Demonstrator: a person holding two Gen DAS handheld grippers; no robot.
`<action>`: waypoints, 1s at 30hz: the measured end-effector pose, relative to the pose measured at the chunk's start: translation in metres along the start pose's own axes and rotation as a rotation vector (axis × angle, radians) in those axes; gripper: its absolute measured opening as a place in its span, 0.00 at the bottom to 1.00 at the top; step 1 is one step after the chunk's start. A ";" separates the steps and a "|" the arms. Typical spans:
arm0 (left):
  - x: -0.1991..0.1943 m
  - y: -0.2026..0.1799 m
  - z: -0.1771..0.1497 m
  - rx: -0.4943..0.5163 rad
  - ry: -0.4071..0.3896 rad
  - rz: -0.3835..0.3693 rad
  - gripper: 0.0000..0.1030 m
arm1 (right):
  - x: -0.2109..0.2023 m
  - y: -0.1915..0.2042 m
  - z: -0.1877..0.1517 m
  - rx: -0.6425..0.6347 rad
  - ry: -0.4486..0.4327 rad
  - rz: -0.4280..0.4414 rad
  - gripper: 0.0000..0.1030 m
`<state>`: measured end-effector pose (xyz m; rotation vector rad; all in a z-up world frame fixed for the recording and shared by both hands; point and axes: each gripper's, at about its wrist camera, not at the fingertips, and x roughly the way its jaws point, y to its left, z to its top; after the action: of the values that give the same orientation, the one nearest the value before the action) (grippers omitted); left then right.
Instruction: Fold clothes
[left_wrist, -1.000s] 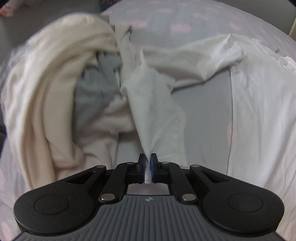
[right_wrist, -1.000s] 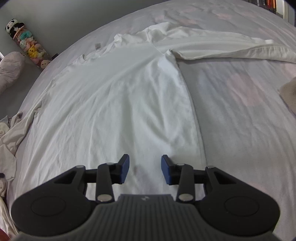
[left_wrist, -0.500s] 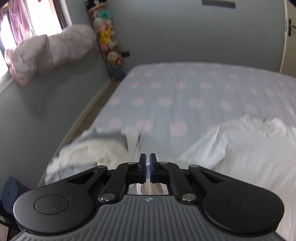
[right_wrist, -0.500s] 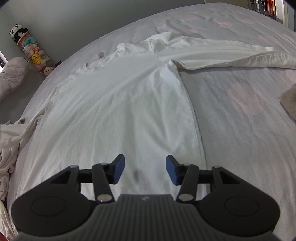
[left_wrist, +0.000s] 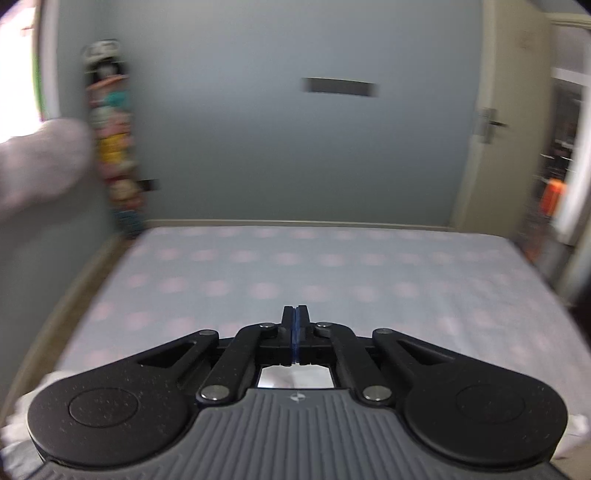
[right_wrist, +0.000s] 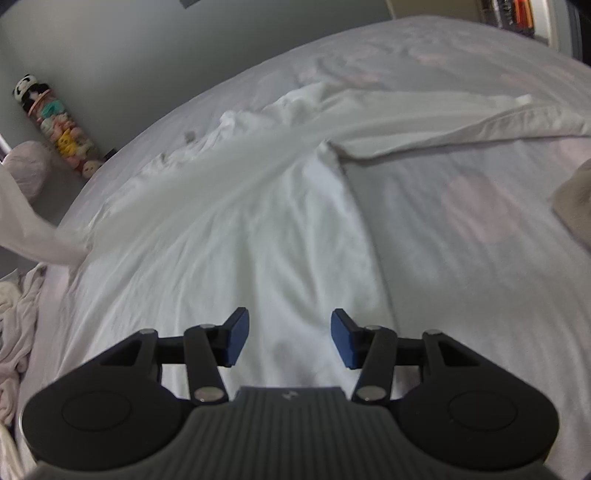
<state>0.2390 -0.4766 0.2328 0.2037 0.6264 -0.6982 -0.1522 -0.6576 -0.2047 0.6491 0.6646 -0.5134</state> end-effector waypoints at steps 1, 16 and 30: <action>0.008 -0.020 0.000 0.022 0.011 -0.043 0.00 | -0.001 -0.001 0.001 -0.001 -0.017 -0.018 0.51; 0.107 -0.139 -0.099 0.328 0.275 -0.126 0.00 | 0.014 -0.011 0.004 0.001 -0.018 0.024 0.52; 0.138 -0.041 -0.221 0.388 0.395 0.019 0.00 | 0.018 0.004 0.001 -0.066 -0.021 0.037 0.52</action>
<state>0.1898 -0.4984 -0.0257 0.7184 0.8593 -0.7637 -0.1370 -0.6597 -0.2157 0.5926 0.6463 -0.4618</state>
